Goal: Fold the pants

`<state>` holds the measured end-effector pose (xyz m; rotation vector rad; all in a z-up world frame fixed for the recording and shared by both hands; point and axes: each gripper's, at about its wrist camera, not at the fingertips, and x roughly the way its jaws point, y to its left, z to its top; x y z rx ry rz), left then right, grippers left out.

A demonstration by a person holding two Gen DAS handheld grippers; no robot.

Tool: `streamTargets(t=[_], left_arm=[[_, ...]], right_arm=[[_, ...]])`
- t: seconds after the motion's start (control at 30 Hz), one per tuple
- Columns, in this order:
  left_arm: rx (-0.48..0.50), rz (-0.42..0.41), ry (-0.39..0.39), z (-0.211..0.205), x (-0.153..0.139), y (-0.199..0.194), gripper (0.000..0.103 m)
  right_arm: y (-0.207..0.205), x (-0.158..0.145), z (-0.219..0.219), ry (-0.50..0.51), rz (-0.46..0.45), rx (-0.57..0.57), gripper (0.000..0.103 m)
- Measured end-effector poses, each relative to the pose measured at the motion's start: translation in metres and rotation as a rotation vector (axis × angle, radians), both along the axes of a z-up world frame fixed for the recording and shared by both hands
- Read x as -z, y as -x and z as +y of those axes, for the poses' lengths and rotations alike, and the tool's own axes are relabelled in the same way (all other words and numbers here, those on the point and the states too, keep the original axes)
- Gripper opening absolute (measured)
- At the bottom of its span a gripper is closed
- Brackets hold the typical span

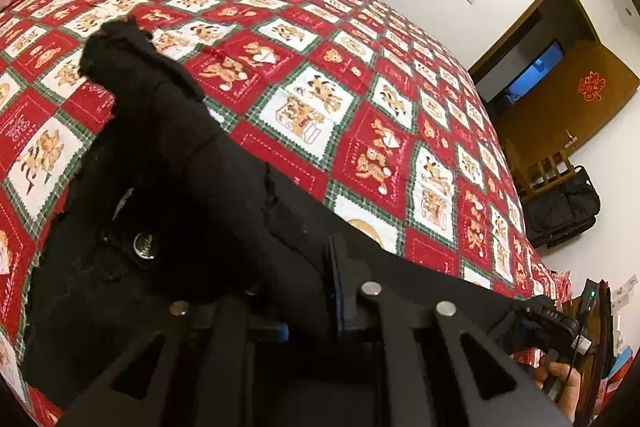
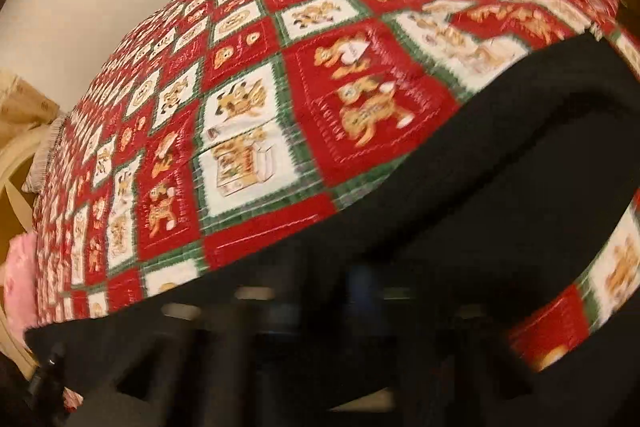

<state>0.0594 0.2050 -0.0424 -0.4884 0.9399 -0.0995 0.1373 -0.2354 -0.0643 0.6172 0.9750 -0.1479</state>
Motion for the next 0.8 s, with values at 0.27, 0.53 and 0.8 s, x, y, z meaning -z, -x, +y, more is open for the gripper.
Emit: streamTargets(t=[0.27, 0.53, 0.8], left_arm=[[0.02, -0.044, 0.035, 0.006, -0.021, 0.019, 0.016], [0.05, -0.089, 0.053, 0.027, -0.028, 0.087, 0.016], [0.054, -0.054, 0.017, 0.036, 0.007, 0.131, 0.016]], right_arm=[[0.071, -0.044, -0.03, -0.181, -0.304, -0.089, 0.004], [0.203, -0.053, -0.018, -0.2, -0.406, -0.161, 0.004], [0.248, -0.012, 0.01, -0.058, -0.325, -0.22, 0.004]])
